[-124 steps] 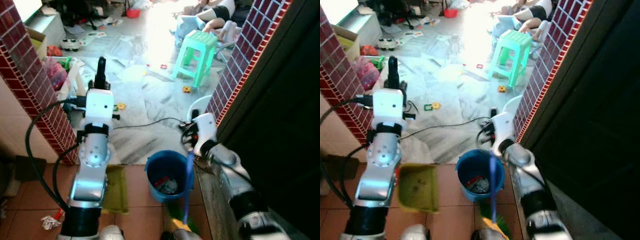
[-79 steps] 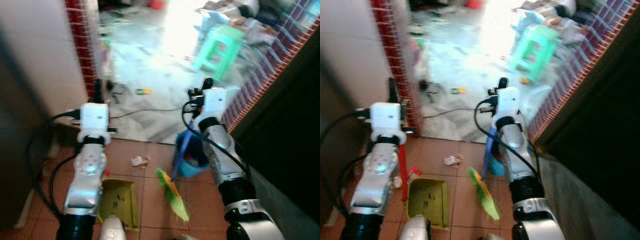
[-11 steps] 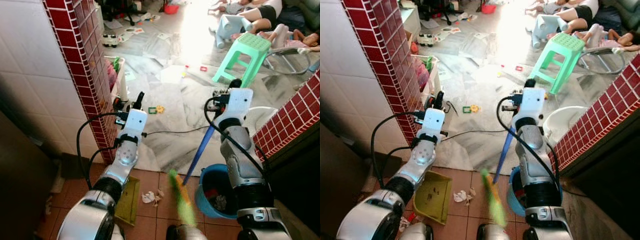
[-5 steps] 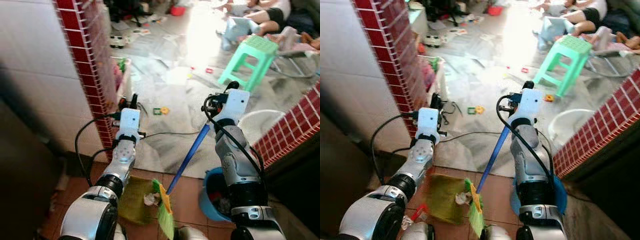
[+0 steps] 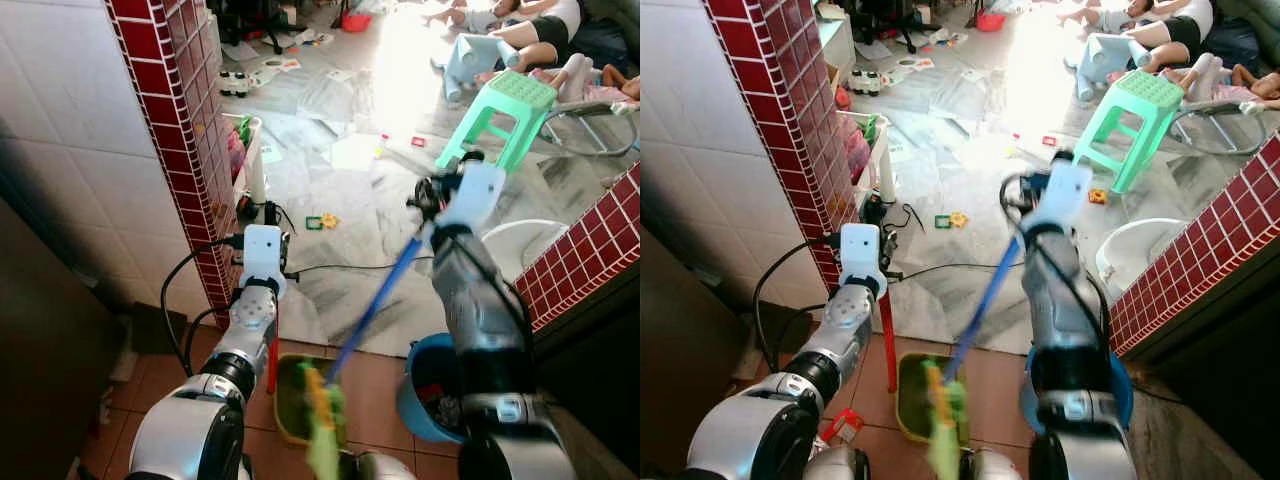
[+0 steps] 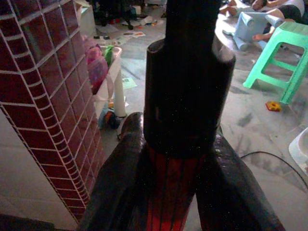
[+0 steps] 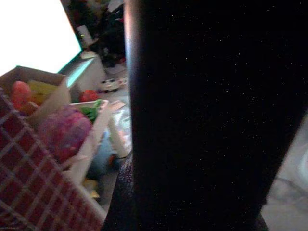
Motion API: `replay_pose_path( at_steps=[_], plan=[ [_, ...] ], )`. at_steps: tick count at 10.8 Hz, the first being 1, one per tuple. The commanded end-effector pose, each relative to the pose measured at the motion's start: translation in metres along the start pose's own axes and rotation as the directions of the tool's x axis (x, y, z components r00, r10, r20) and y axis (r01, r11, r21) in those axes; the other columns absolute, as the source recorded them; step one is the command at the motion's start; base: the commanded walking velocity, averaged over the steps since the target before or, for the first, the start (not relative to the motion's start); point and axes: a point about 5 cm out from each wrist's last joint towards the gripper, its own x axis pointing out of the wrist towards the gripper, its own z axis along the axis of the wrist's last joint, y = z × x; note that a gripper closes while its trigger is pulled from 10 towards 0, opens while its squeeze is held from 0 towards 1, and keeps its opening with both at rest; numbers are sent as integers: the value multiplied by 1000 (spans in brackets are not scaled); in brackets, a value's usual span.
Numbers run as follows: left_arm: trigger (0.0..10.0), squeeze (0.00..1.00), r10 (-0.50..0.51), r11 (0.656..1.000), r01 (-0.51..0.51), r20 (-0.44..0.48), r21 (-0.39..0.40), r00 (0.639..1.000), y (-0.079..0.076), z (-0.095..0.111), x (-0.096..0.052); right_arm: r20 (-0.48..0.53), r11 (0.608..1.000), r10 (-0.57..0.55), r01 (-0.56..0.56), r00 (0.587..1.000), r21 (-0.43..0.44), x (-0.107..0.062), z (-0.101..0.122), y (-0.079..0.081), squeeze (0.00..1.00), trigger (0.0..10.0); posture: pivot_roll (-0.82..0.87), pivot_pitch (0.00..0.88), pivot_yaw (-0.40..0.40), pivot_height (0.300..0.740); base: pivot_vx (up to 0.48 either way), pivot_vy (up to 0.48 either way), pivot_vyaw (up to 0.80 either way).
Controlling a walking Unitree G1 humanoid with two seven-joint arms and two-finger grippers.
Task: Sweep floor
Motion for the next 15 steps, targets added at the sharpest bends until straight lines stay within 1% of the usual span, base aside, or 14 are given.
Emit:
replay_pose_path(
  at_steps=[1, 3, 4, 6, 7, 8, 9, 10, 11, 12, 13, 14, 15],
  plan=[
    [10000, 0, -26, 999, 23, -56, -42, 998, -7, -7, -2, 25, 997, 25, -26, 999, 71, 4, 13, 9, 0, 10000, -115, 33, -53, 740, 0, 0, 0],
    [10000, 0, -30, 997, 25, -70, -78, 997, -6, -9, -1, 11, 988, 86, -87, 996, 128, 10, 30, 21, 0, 10000, -120, 24, -52, 740, 0, 0, 0],
    [10000, 0, -36, 995, 29, -72, -93, 997, -6, -9, -2, 20, 984, 136, -138, 990, 114, 10, 39, 29, 0, 10000, -120, 24, -52, 740, 0, 0, 0],
    [10000, 0, -51, 993, 43, -73, -110, 996, -7, -9, -1, 93, 964, 265, -267, 960, 8, 7, 57, 45, 0, 10000, -123, 23, -48, 740, 0, 0, 0],
    [10000, 0, -54, 992, 46, -74, -114, 996, -7, -10, -2, 146, 950, 311, -312, 939, -14, 4, 67, 51, 0, 10000, -121, 21, -47, 740, 0, 0, 0],
    [10000, 0, -57, 992, 48, -77, -114, 995, -7, -10, -2, 211, 944, 327, -328, 921, -31, 2, 80, 53, 0, 10000, -120, 21, -46, 740, 0, 0, 0],
    [10000, 0, -59, 992, 50, -81, -112, 995, -7, -11, -2, 271, 946, 321, -320, 908, -49, 2, 95, 51, 0, 10000, -120, 21, -46, 740, 0, 0, 0],
    [10000, 0, -60, 993, 51, -85, -105, 995, -6, -11, -2, 313, 948, 318, -301, 895, -102, 2, 103, 49, 0, 10000, -120, 19, -44, 740, 0, 0, 0],
    [10000, 0, -65, 993, 58, -68, -102, 996, -5, -8, -1, 332, 939, 333, -280, 883, -199, 3, 106, 45, 0, 10000, -111, 23, -45, 740, 0, 0, 0],
    [10000, 0, -74, 992, 70, -33, -102, 997, -3, -2, 1, 319, 939, 328, -268, 889, -218, 5, 101, 42, 0, 10000, -108, 31, -48, 740, 0, 0, 0],
    [10000, 0, -76, 993, 78, 20, -85, 997, 2, 7, 4, 299, 928, 328, -246, 896, -279, 8, 96, 39, 0, 10000, -98, 57, -46, 740, 0, 0, 0],
    [10000, 0, -72, 994, 76, 55, -75, 996, 10, 12, 5, 279, 914, 331, -233, 901, -332, 12, 90, 42, 0, 10000, -101, 78, -29, 740, 0, 0, 0],
    [10000, 0, -68, 995, 74, 87, -70, 994, 14, 17, 5, 272, 886, 372, -253, 887, -389, 12, 85, 47, 0, 10000, -101, 78, -29, 740, 0, 0, 0]
  ],
)
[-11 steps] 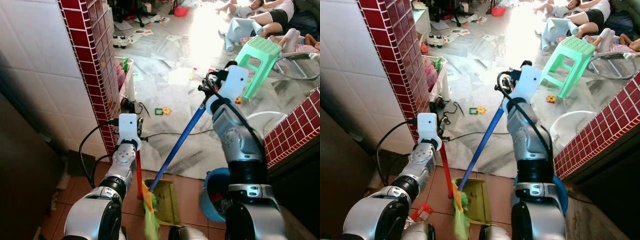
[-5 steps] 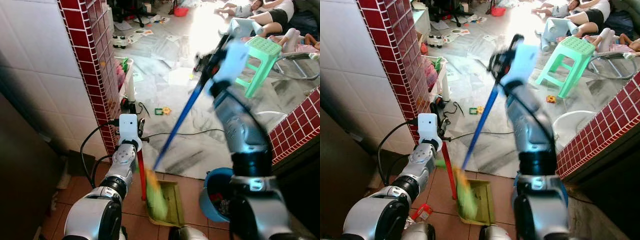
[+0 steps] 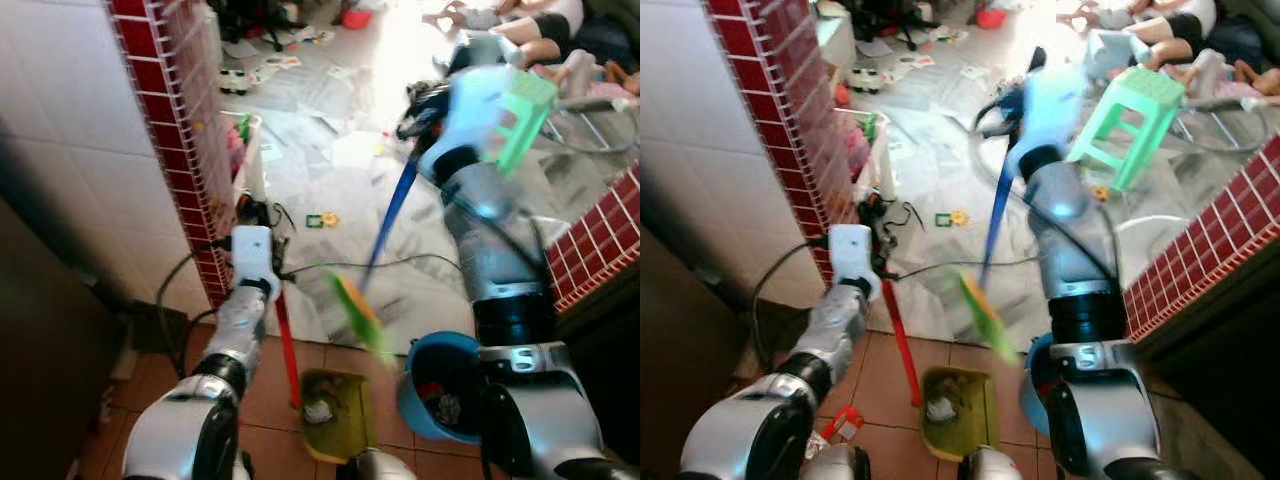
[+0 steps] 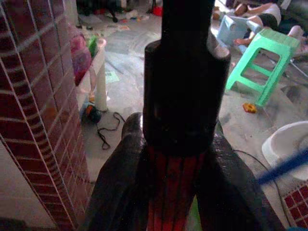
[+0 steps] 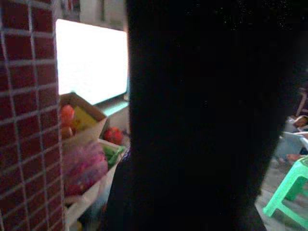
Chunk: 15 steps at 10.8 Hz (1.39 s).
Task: Sweep floor
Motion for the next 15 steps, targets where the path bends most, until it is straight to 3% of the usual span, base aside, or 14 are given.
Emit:
replay_pose_path(
  at_steps=[1, 3, 4, 5, 7, 8, 10, 12, 15],
  plan=[
    [10000, 0, -13, 1000, 11, 110, 17, 994, 2, 22, 5, 32, 999, 38, -38, 999, 0, 0, 0, 8, 0, 10000, -37, 66, -8, 740, 0, 0, 0],
    [10000, 0, 1, 997, -16, 217, 71, 976, 12, 38, -4, -69, 997, 73, -75, 995, -31, -21, -38, 20, 0, 10000, -12, 36, 1, 740, 0, 0, 0],
    [10000, 0, 10, 997, -29, 250, 72, 968, 17, 41, -16, -83, 995, 88, -92, 993, -43, -33, -50, 27, 0, 10000, -6, 29, -4, 740, 0, 0, 0],
    [10000, 0, 14, 996, -36, 266, 79, 964, 22, 40, -33, -89, 998, 38, -41, 995, -42, -45, -59, 27, 0, 10000, 3, 16, -12, 740, 0, 0, 0],
    [10000, 0, -3, 994, -25, 251, 111, 968, 22, 38, -54, -92, 993, -106, 101, 990, -54, -58, -67, 18, 0, 10000, 20, 9, -19, 740, 0, 0, 0],
    [10000, 0, -5, 993, -22, 233, 112, 972, 24, 39, -68, -126, 968, -249, 244, 960, -50, -66, -75, 2, 0, 10000, 20, 8, -18, 740, 0, 0, 0],
    [10000, 0, 11, 996, -30, 213, 84, 977, 26, 43, -81, -162, 938, -345, 342, 924, -47, -77, -81, -17, 0, 10000, 8, 12, -16, 740, 0, 0, 0],
    [10000, 0, 10, 997, -25, 195, 75, 981, 23, 45, -90, -177, 931, -365, 361, 914, -53, -84, -83, -23, 0, 10000, 5, 9, -27, 740, 0, 0, 0],
    [10000, 0, 1, 999, -9, 157, 51, 988, 20, 46, -96, -209, 932, -360, 362, 909, -30, -90, -89, -17, 0, 10000, 7, 12, -22, 740, 0, 0, -667]
  ],
)
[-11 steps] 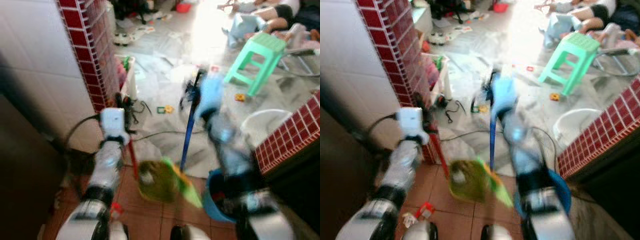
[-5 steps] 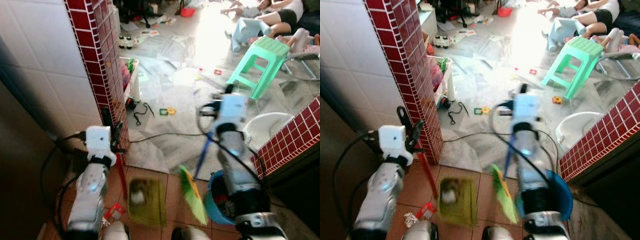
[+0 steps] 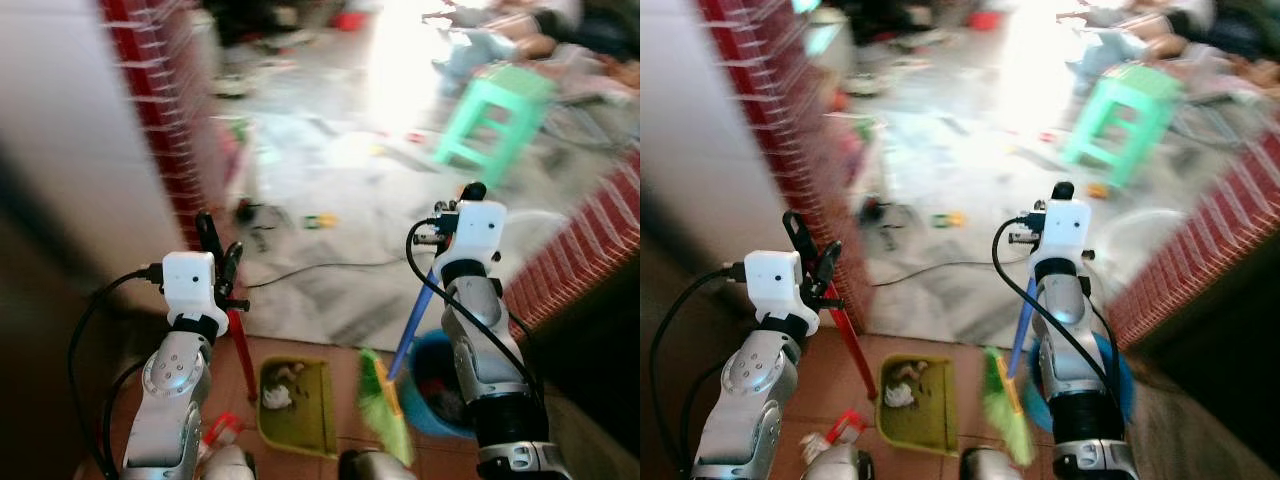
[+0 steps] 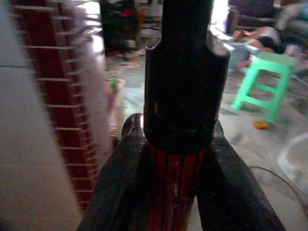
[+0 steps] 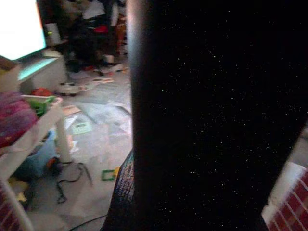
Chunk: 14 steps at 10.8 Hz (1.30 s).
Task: Sweep floor
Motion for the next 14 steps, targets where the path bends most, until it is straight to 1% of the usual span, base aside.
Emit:
replay_pose_path(
  at_steps=[1, 2, 7, 14],
  plan=[
    [10000, 0, -30, 999, 31, 42, -17, 999, -5, 11, 0, 4, 1000, -9, 9, 1000, -3, -1, 3, -3, 0, 10000, 7, 13, -21, 740, 0, 0, -800],
    [10000, 0, -35, 999, 35, 38, -19, 999, -5, 12, 0, 1, 1000, 0, 0, 1000, 3, -1, 3, -2, 0, 10000, 7, 17, -22, 740, 0, 0, -800],
    [10000, 0, -46, 999, 46, 23, -26, 999, -7, 14, 0, -1, 1000, 19, -19, 1000, 15, 0, 4, -1, 0, 10000, 8, 20, -26, 740, 0, 0, 0],
    [10000, 0, -47, 999, 47, 21, -26, 999, -7, 15, 4, 4, 999, 29, -29, 1000, 17, 6, 7, 1, 0, 10000, 9, 13, -31, 740, 0, 0, 0]
  ],
)
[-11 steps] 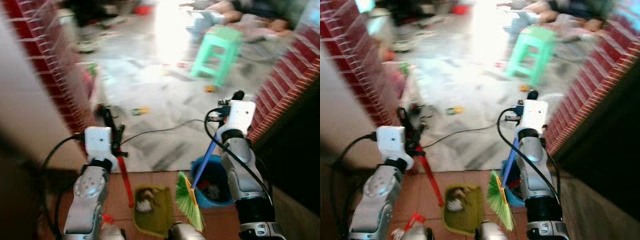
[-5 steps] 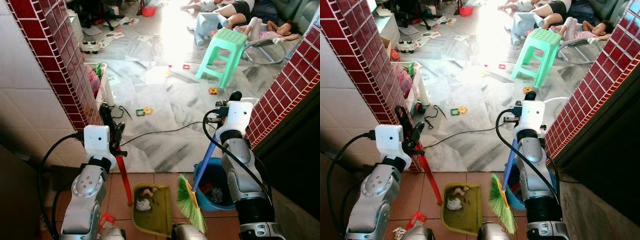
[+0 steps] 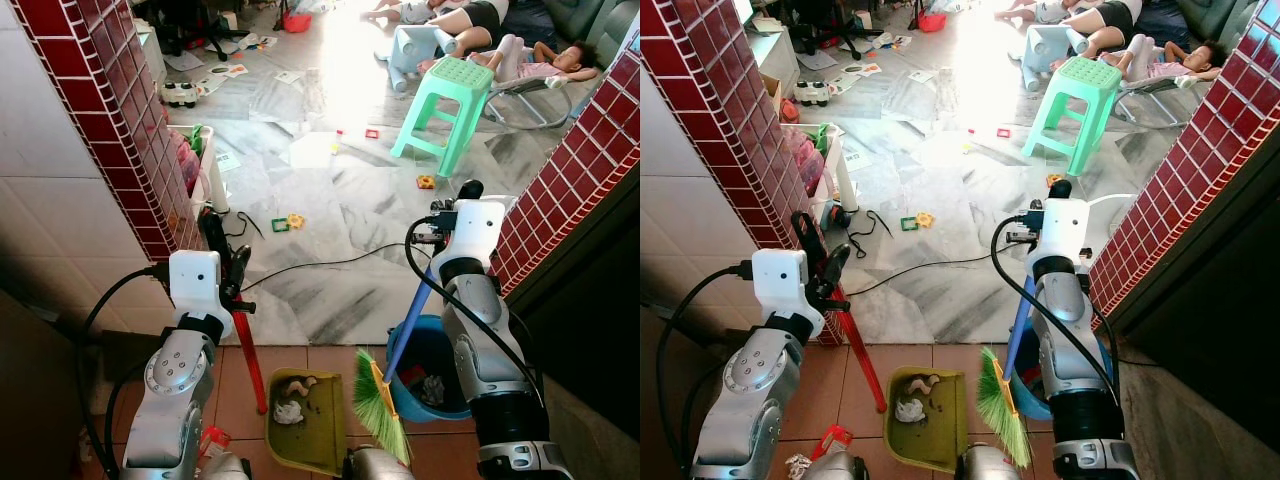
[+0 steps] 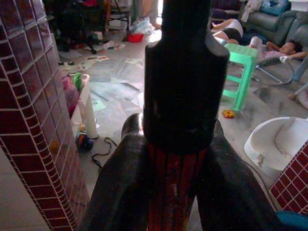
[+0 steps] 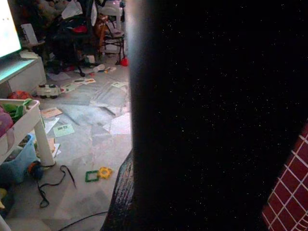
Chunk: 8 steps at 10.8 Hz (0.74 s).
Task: Sweep floor
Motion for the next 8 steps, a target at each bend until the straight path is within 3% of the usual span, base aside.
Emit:
replay_pose_path(
  at_steps=[1, 8],
  plan=[
    [10000, 0, -17, 1000, 17, 56, -3, 998, -4, 13, 4, 11, 1000, 2, -2, 1000, 7, 4, 5, 0, 0, 10000, 8, 12, -30, 740, 0, 0, 0],
    [10000, 0, -16, 1000, 16, 52, -2, 999, -3, 12, 5, 0, 1000, 6, -6, 1000, 4, 3, 0, 0, 0, 10000, 9, 9, -28, 740, -35, 0, 0]
  ],
)
